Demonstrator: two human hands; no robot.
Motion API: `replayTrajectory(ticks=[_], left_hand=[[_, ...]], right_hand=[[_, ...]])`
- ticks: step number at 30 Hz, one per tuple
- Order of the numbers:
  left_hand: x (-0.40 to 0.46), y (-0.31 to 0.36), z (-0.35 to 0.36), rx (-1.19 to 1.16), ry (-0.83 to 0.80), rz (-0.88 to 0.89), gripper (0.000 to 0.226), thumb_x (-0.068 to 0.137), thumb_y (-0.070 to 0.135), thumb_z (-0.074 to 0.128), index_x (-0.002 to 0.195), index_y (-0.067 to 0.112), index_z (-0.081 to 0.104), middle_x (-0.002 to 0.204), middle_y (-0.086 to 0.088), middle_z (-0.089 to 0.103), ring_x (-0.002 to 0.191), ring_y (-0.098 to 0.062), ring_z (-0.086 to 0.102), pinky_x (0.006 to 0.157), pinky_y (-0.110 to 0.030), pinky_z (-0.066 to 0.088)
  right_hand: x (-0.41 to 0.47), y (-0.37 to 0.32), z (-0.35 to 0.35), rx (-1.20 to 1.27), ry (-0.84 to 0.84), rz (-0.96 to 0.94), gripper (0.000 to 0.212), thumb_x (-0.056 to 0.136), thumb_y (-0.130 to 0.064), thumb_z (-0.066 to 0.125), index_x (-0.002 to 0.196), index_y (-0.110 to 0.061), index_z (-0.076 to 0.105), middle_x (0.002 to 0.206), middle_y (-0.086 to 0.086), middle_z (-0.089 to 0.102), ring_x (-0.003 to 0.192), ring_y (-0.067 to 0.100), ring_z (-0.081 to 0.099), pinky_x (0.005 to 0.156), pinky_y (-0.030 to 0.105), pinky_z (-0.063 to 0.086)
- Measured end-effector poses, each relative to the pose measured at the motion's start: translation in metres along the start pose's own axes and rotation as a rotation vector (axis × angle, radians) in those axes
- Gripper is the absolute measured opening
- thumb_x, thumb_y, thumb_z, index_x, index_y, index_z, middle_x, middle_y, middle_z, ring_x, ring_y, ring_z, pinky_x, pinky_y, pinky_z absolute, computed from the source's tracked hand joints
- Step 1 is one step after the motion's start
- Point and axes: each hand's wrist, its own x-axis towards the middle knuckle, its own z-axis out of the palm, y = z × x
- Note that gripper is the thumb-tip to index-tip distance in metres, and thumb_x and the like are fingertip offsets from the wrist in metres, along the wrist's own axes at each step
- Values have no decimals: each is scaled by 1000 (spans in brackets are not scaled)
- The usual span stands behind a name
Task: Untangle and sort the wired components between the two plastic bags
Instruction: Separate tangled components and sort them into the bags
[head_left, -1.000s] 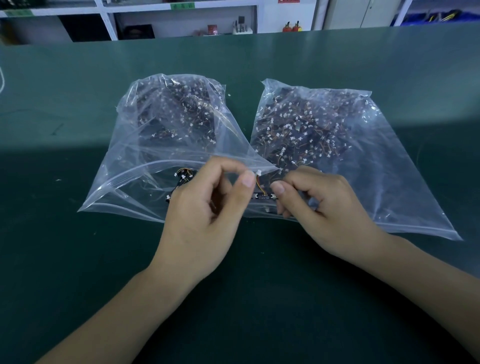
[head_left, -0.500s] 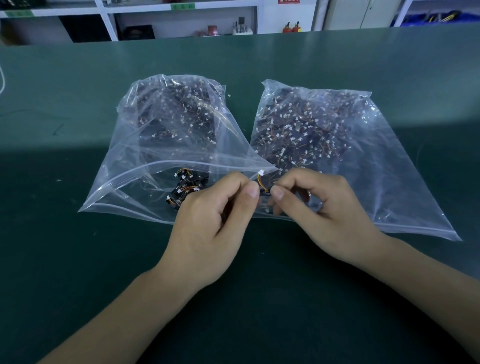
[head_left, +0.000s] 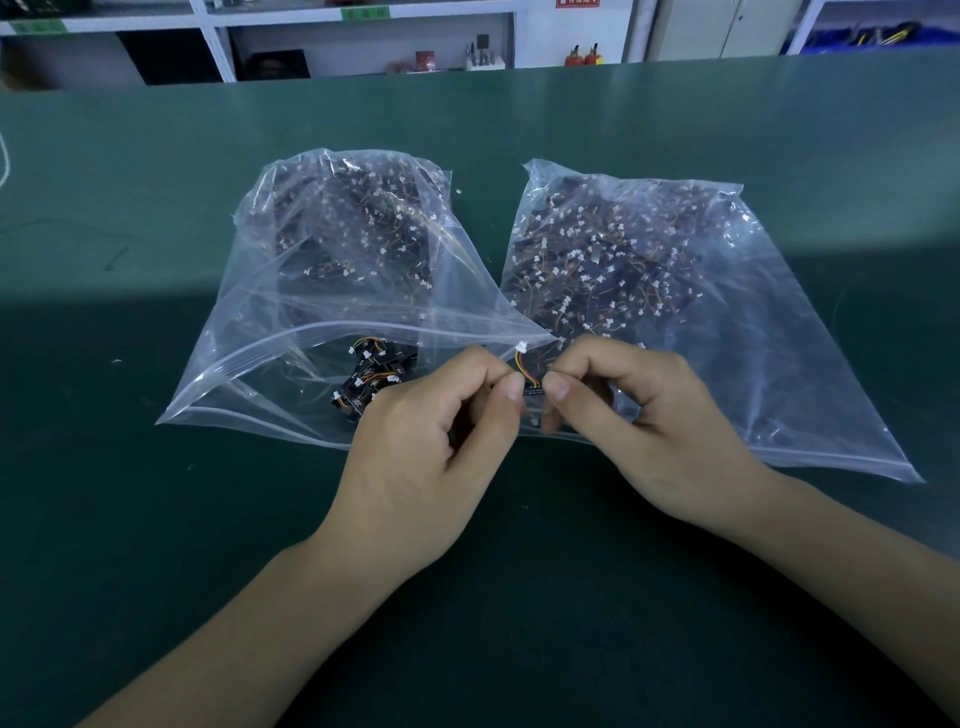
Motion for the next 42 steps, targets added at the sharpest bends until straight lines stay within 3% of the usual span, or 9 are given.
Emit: replayTrajectory(ticks=[5, 21, 24, 27, 32, 36, 39, 42], left_hand=[[0, 0, -1, 1, 8, -6, 26, 107, 27, 56, 83, 18, 59, 65, 0, 48, 58, -18, 45, 54, -21, 35], [0, 0, -1, 20, 8, 18, 26, 106, 26, 58, 81, 19, 61, 65, 3, 50, 57, -12, 45, 56, -14, 33], [1, 0, -2, 61, 67, 38, 23, 105, 26, 61, 84, 19, 67, 70, 8, 57, 62, -15, 53, 58, -19, 38], [4, 0, -6, 58, 156, 58, 17, 104, 24, 66, 89, 17, 73, 79, 10, 65, 70, -18, 61, 62, -21, 44], [6, -2, -14, 50, 164, 68, 10, 98, 16, 74, 89, 18, 73, 82, 12, 67, 74, -18, 64, 65, -16, 44], [5, -6, -11, 143, 72, 122, 11, 93, 14, 77, 84, 19, 72, 77, 11, 58, 71, -16, 59, 63, -24, 43], [4, -9, -8, 274, 33, 163, 8, 94, 25, 78, 86, 24, 76, 78, 11, 54, 71, -10, 55, 60, -33, 47], [8, -9, -4, 428, 32, 214, 8, 93, 26, 82, 86, 25, 77, 76, 11, 51, 72, -3, 44, 56, -22, 36]], right_hand=[[0, 0, 1, 18, -21, -10, 28, 107, -25, 57, 86, -9, 68, 77, -12, 66, 72, 7, 60, 74, 15, 42], [-1, 3, -3, -14, -31, -58, 26, 106, -21, 60, 84, -12, 67, 77, -5, 68, 74, 17, 61, 72, 25, 45], [1, 5, -8, -212, -11, -175, 21, 100, -30, 64, 94, -11, 69, 84, -7, 64, 79, 14, 58, 77, 24, 44], [4, 9, -14, -472, -66, -200, 32, 84, -35, 70, 111, -17, 66, 95, -18, 55, 87, 10, 55, 88, 27, 43], [7, 13, -17, -568, -83, -187, 37, 75, -10, 76, 107, -21, 63, 95, -17, 58, 85, 9, 55, 86, 33, 46], [5, 10, -17, -458, 5, -153, 33, 78, -5, 72, 103, -25, 64, 91, -18, 60, 81, 9, 59, 79, 31, 49], [5, 8, -16, -420, 10, -131, 29, 81, -9, 71, 103, -27, 64, 91, -18, 62, 83, 11, 61, 76, 40, 55], [5, 8, -15, -403, 13, -142, 26, 81, -8, 70, 102, -24, 66, 91, -17, 62, 83, 12, 61, 74, 43, 55]])
